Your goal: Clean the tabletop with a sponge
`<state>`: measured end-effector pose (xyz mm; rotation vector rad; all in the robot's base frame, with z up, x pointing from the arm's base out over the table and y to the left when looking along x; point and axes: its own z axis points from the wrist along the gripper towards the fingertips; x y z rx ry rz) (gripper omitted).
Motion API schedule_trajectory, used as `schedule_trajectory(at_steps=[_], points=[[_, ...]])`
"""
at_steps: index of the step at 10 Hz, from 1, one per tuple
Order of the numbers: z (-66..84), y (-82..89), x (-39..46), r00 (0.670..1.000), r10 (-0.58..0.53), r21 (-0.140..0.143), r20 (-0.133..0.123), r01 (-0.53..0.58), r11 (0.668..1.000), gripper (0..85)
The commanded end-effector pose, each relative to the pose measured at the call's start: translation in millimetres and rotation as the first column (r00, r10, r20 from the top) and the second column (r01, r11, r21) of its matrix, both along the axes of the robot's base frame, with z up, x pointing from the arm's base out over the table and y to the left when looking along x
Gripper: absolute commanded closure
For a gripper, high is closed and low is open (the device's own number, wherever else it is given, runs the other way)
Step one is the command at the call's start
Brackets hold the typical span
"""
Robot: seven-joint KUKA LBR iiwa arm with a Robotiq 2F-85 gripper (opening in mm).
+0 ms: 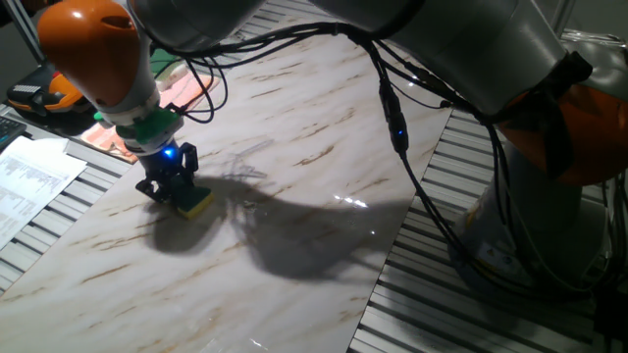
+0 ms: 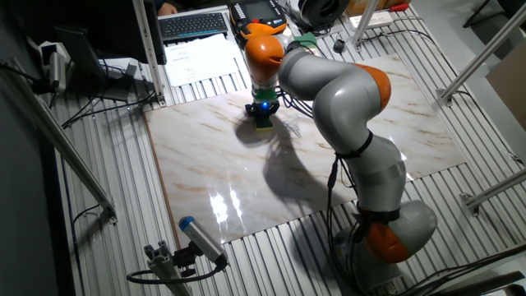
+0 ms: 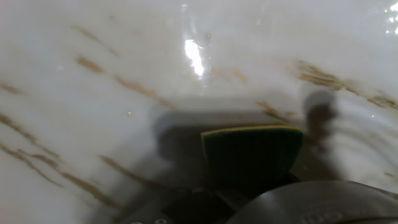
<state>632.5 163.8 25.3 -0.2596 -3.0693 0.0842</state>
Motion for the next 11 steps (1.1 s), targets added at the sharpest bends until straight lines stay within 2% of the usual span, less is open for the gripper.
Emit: schedule_trajectory(at_steps=[1, 8, 11], points=[[0.6, 2.7, 0.0, 1.000, -0.004, 0.000, 0.000, 0.004, 1.000, 85.0], [4.4, 21.1, -0.2, 1.000, -0.027, 0.004, -0.006, 0.027, 1.000, 85.0], [-6.6, 35.7, -3.6, 0.999, -0.047, 0.002, 0.000, 0.047, 0.999, 85.0]])
